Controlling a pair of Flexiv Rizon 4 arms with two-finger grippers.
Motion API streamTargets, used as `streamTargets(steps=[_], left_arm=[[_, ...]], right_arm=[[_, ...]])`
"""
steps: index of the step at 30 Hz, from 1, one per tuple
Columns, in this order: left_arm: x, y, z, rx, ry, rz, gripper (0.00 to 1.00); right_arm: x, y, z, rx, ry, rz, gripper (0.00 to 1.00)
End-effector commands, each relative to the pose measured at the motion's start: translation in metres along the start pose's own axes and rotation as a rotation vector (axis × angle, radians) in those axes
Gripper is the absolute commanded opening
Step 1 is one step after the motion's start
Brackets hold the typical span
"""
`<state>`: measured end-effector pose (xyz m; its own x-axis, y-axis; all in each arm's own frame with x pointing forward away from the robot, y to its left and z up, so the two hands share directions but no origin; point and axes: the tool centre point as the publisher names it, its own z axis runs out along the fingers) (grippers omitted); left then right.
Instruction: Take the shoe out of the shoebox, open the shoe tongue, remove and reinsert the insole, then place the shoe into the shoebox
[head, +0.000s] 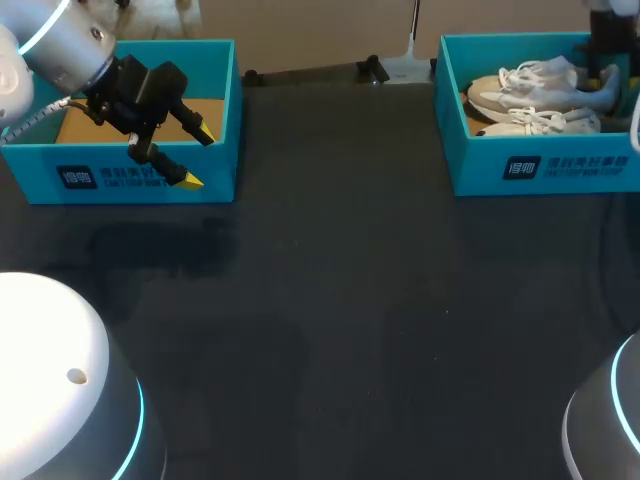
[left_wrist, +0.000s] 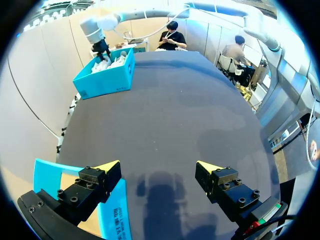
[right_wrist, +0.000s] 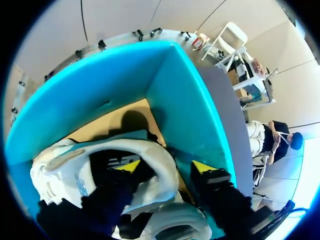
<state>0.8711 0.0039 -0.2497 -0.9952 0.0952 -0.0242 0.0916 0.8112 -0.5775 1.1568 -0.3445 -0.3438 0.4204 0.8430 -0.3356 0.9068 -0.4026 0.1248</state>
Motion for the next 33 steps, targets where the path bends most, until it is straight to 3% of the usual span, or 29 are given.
streamTargets(steps=[1,18,33], left_arm=[[0.000,0.000,0.000,-0.002,0.001,0.000,1.00],[0.000,0.000,0.000,-0.002,0.001,0.000,1.00],[0.000,0.000,0.000,-0.002,0.001,0.000,1.00]], right_arm=[[-0.002,-0.005,-0.013,-0.008,0.005,-0.005,1.00],[-0.002,-0.032,-0.065,-0.025,0.048,-0.028,1.00],[0.014,-0.083,-0.138,-0.061,0.121,-0.116,1.00]])
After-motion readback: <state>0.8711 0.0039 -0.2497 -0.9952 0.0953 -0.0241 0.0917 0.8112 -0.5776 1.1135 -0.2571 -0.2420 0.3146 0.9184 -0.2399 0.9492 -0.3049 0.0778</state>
